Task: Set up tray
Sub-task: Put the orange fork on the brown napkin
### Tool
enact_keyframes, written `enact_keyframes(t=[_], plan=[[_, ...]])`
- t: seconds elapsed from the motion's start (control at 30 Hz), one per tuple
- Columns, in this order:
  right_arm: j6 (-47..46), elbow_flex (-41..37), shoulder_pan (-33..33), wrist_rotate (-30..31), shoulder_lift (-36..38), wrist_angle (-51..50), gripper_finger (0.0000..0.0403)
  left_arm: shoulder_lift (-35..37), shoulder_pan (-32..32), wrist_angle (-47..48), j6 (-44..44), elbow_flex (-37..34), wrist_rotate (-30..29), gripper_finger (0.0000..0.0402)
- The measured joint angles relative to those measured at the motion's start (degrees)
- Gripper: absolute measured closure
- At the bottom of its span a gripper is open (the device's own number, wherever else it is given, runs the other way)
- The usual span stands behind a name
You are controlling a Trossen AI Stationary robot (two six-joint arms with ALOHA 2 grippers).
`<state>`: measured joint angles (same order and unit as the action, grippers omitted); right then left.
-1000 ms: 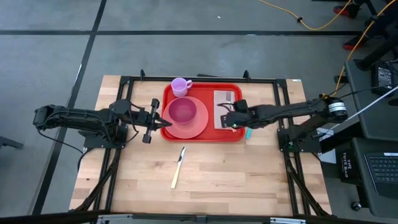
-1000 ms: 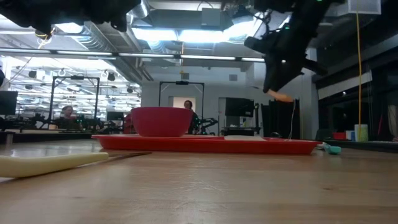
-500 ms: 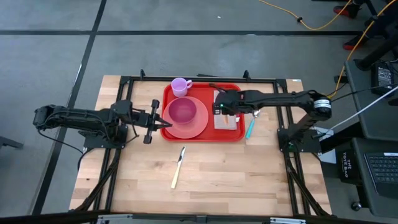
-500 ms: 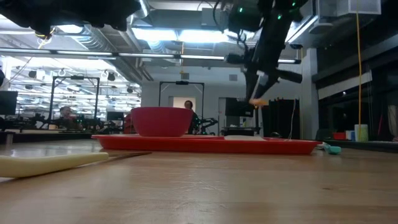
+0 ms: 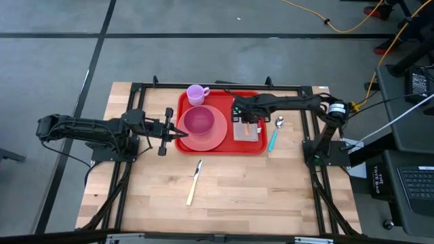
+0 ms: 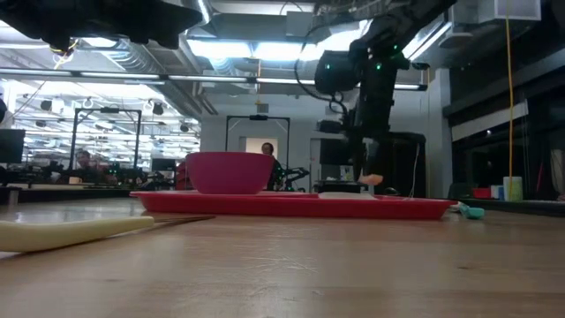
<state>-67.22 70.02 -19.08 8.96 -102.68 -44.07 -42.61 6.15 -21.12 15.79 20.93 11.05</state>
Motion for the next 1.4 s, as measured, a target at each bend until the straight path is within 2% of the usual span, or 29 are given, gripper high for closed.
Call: enact_keyframes(t=[0.7,1.4], plan=[[0.3,0.0,-0.6,-0.5,-5.6,3.6,0.0345,0.0,0.0,0.4,0.0,0.0,0.1,0.0398],[0.0,0.0,-0.6,0.5,-5.8,3.5,0.0333,0.0,0.0,0.8,-0.1,0.0,0.2,0.0398]])
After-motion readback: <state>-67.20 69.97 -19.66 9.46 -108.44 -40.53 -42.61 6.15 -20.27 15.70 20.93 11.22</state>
